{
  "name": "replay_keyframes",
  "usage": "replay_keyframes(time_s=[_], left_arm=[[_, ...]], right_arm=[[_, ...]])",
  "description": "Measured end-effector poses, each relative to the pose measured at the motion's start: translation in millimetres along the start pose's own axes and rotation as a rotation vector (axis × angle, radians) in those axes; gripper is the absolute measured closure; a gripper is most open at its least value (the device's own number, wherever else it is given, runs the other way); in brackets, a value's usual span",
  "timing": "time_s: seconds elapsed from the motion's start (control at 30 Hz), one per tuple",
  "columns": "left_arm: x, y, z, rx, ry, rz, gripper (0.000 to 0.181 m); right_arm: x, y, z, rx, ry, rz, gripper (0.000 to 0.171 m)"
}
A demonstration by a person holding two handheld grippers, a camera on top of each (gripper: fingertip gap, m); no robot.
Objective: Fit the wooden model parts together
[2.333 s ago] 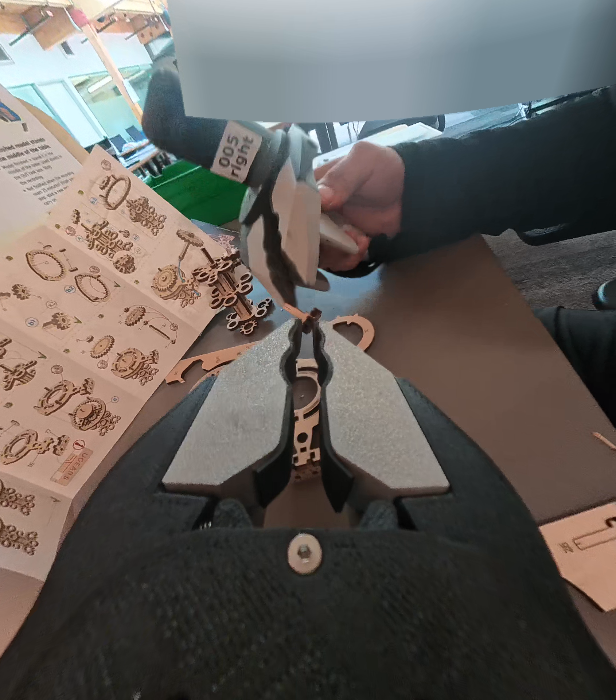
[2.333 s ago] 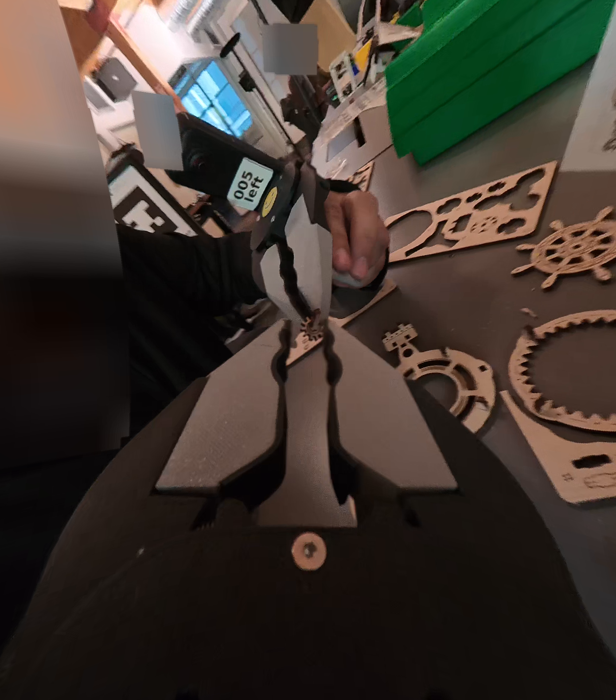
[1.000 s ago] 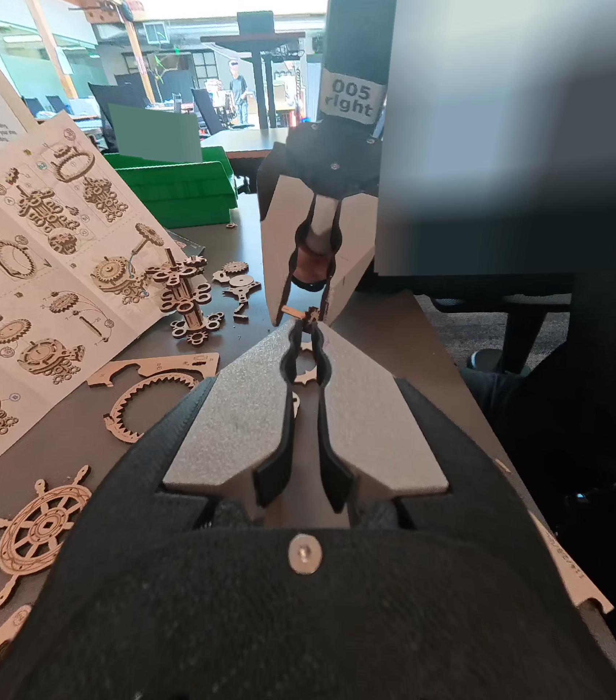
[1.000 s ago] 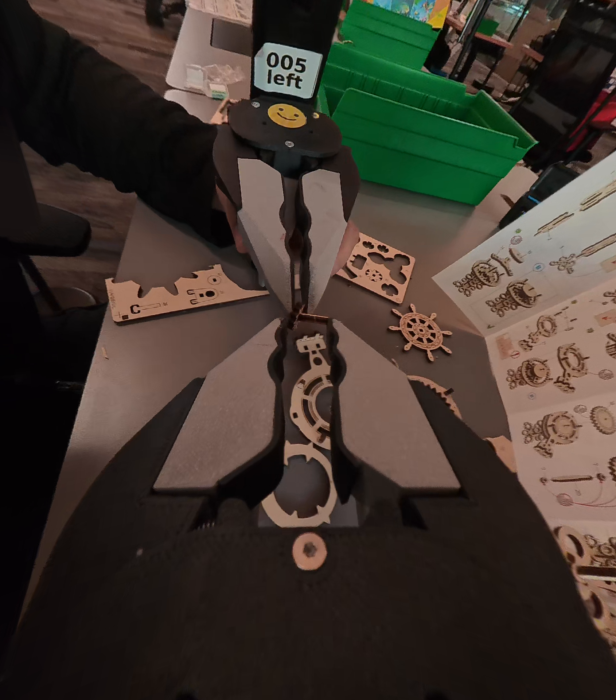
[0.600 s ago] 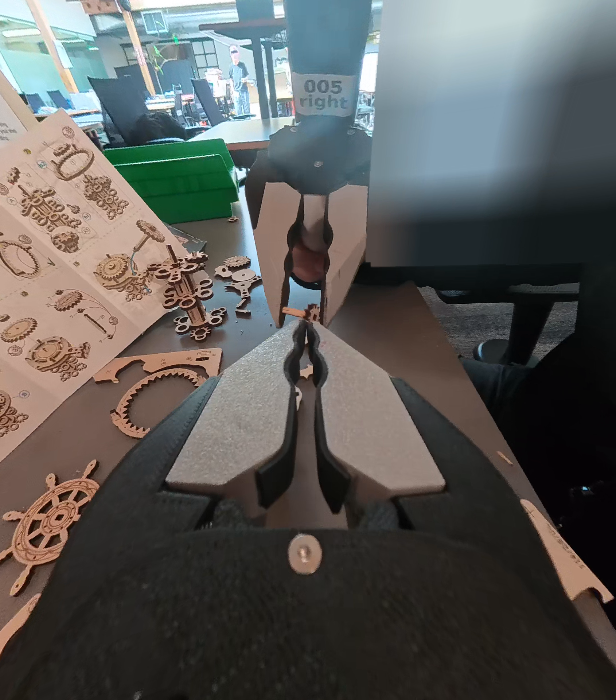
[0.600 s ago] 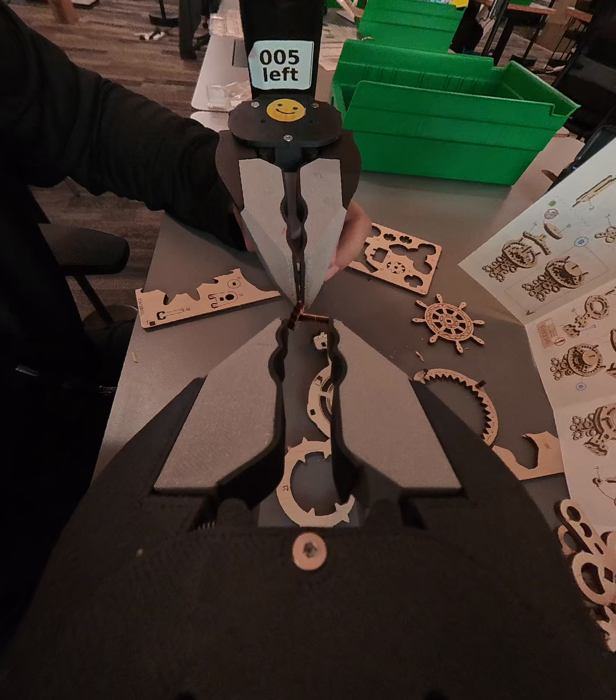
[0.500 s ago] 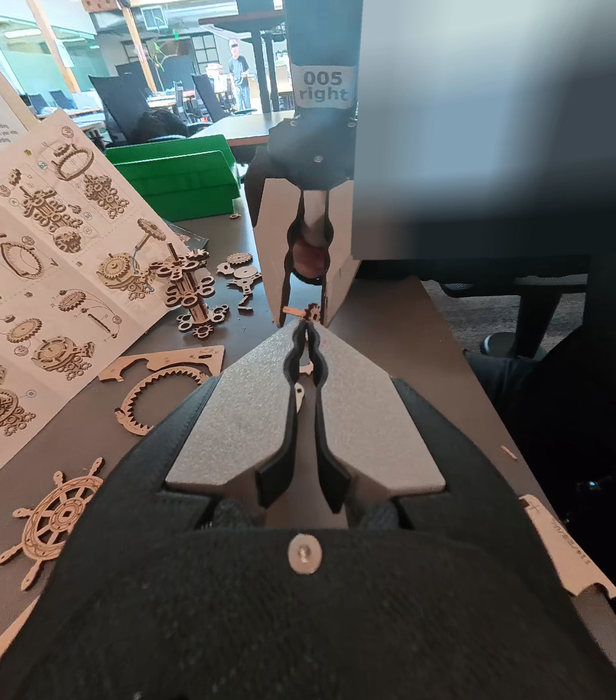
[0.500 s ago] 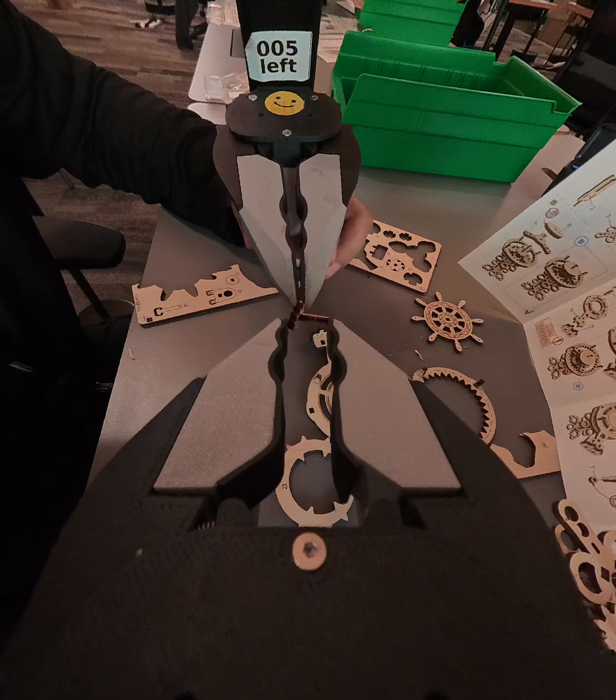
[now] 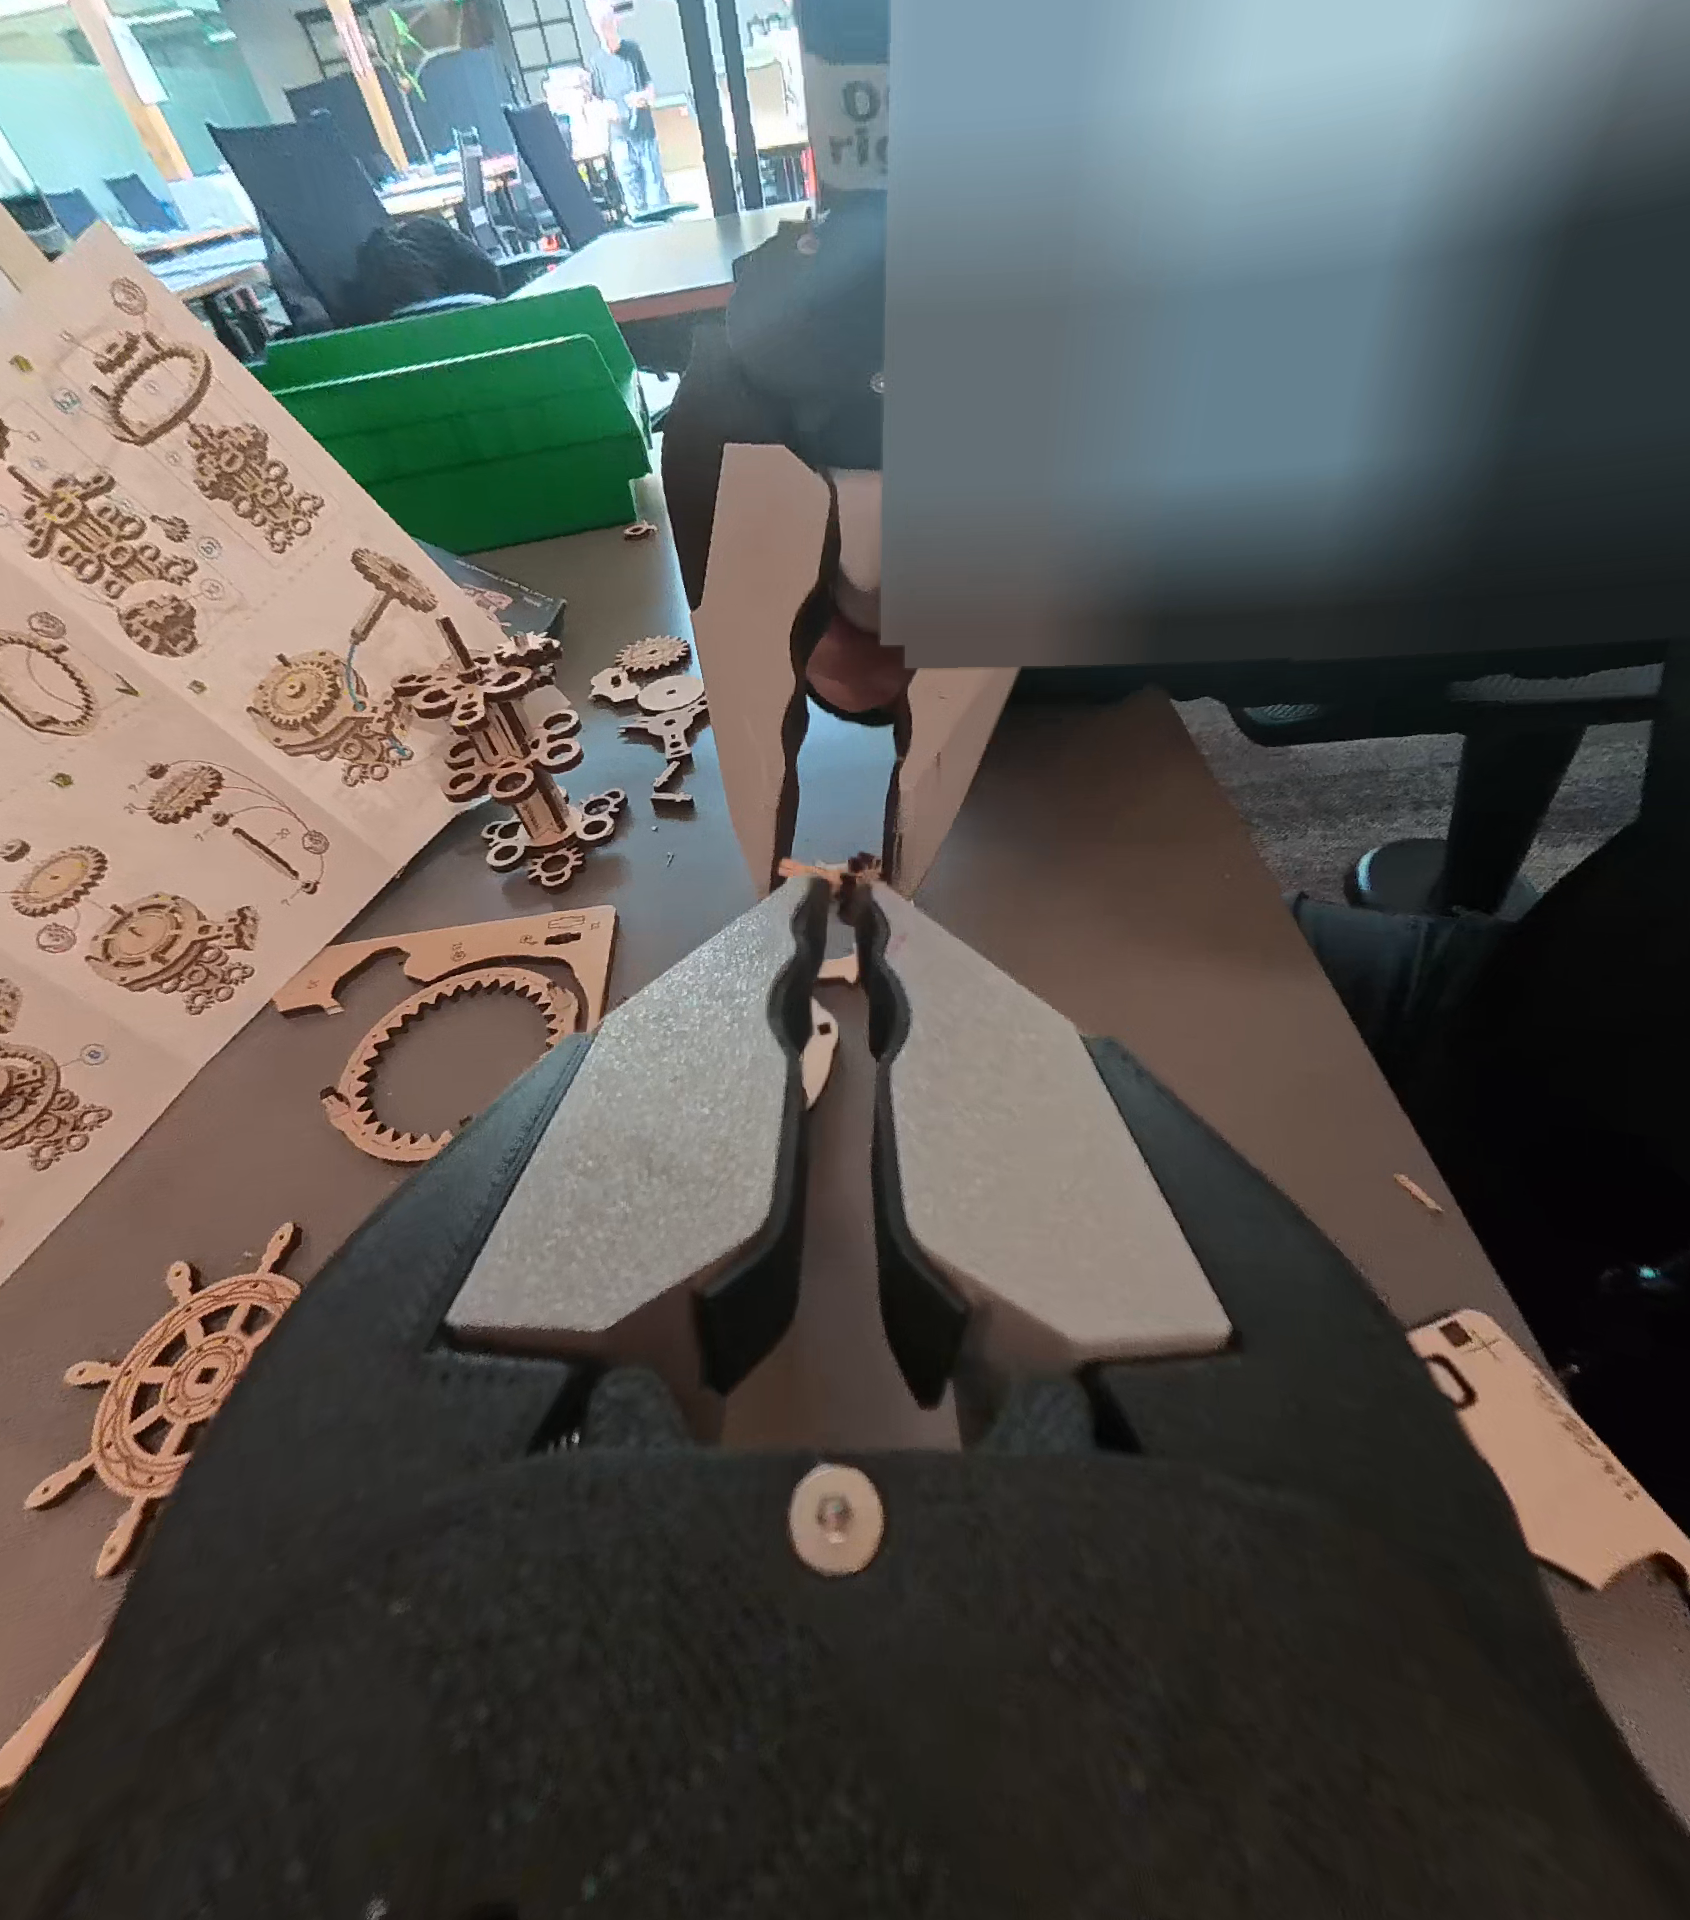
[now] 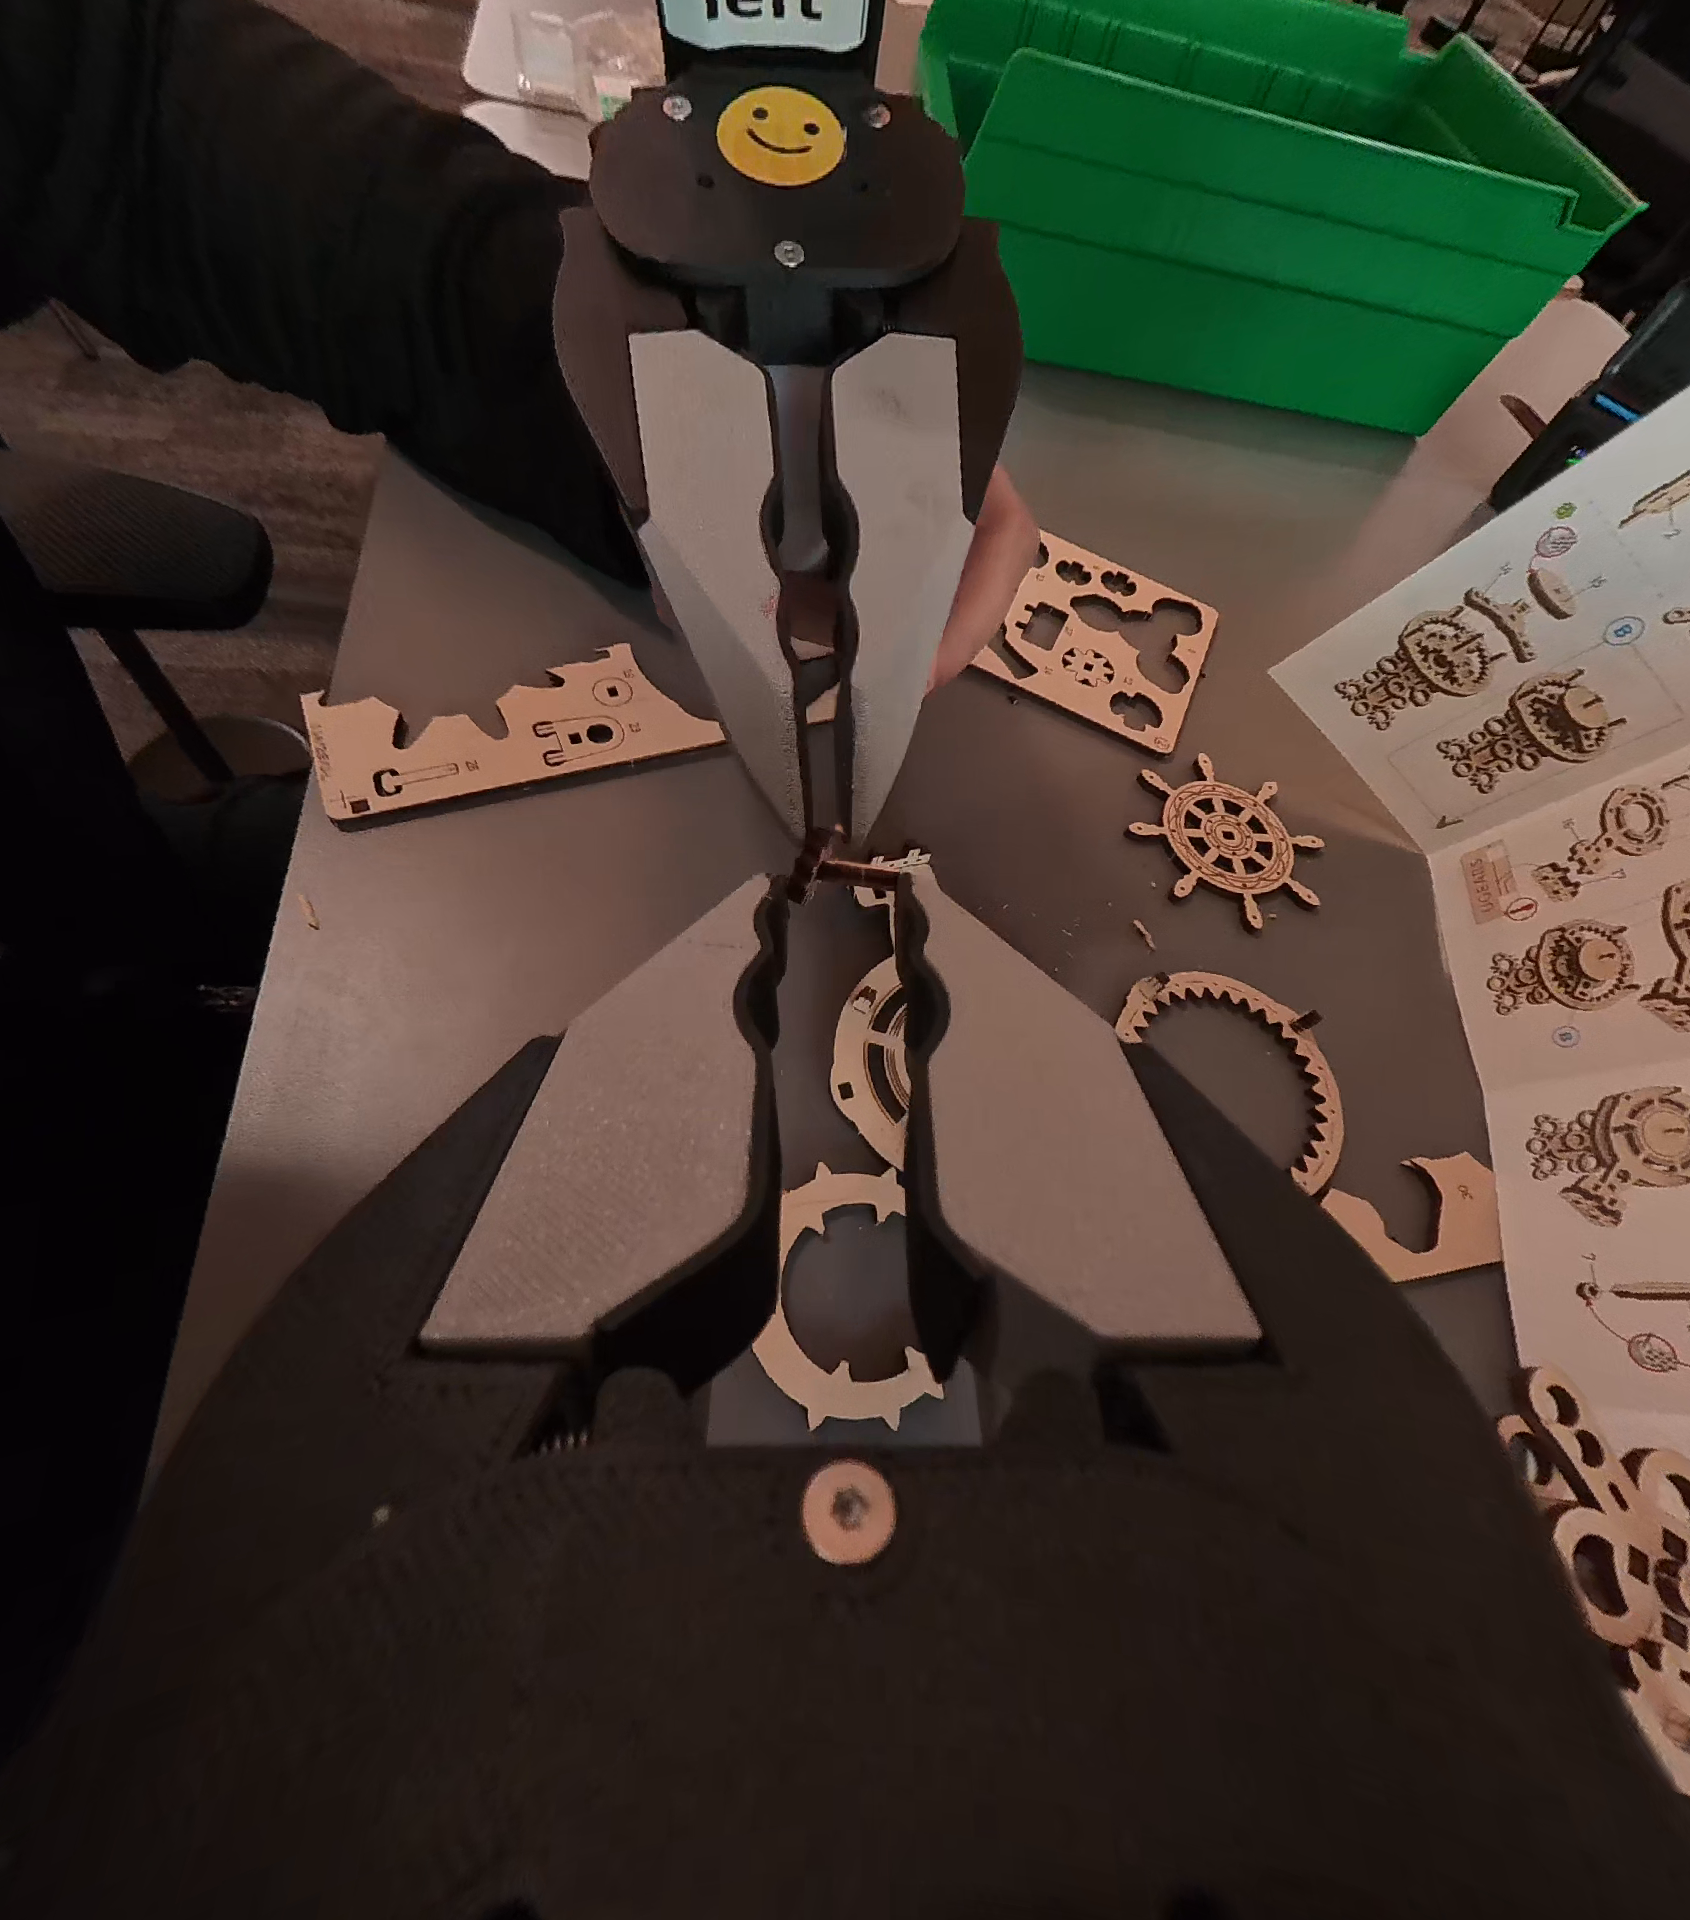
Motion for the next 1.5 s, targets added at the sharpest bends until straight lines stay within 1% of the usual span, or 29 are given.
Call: replay_keyframes(time_s=[0.2, 0.27, 0.4, 0.6, 0.77, 0.9, 1.1, 1.23, 1.3, 1.37, 1.5], left_arm=[[3.8, -2.8, 6.7, -0.064, -0.079, -0.010, 0.175], [4.6, -2.7, 8.1, -0.076, -0.093, -0.003, 0.179], [6.4, -3.1, 9.4, -0.085, -0.122, 0.003, 0.179], [9.2, -0.3, 7.8, -0.053, -0.192, 0.019, 0.180], [7.1, 3.1, 2.4, 0.005, -0.184, 0.009, 0.181], [9.4, 4.9, -1.0, 0.051, -0.218, 0.005, 0.180], [9.4, 5.2, -1.9, 0.081, -0.203, 0.010, 0.181], [11.1, 6.1, -2.2, 0.095, -0.194, 0.033, 0.180], [11.9, 6.2, -2.6, 0.104, -0.194, 0.041, 0.180], [12.6, 6.0, -3.0, 0.107, -0.190, 0.049, 0.180], [11.4, 6.8, -3.7, 0.116, -0.179, 0.047, 0.180]], right_arm=[[-5.0, -5.5, 1.4, -0.109, 0.096, 0.056, 0.154], [-6.2, -6.7, 1.4, -0.132, 0.117, 0.071, 0.154], [-8.7, -7.1, 1.3, -0.159, 0.144, 0.081, 0.154], [-12.7, -6.5, -1.5, -0.121, 0.190, 0.088, 0.154], [-13.8, -2.1, -9.9, -0.081, 0.242, 0.149, 0.154], [-16.1, -0.2, -12.3, -0.063, 0.254, 0.153, 0.155], [-17.1, 0.8, -13.7, -0.044, 0.267, 0.167, 0.154], [-16.9, 2.7, -15.6, -0.017, 0.269, 0.174, 0.146], [-18.7, 3.1, -16.0, -0.004, 0.274, 0.162, 0.147], [-21.6, 2.5, -16.2, 0.009, 0.283, 0.142, 0.154], [-21.8, 2.1, -17.3, 0.015, 0.294, 0.162, 0.154]])
Point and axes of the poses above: each gripper's, where its closed fingertips meet, y back along the fingers, z out of its underside, x = y × z across the jaws, the point moved 6 cm from there along y, back along the fingers, and after that the axes turned 6 degrees about -z, right-handed, at the moved point
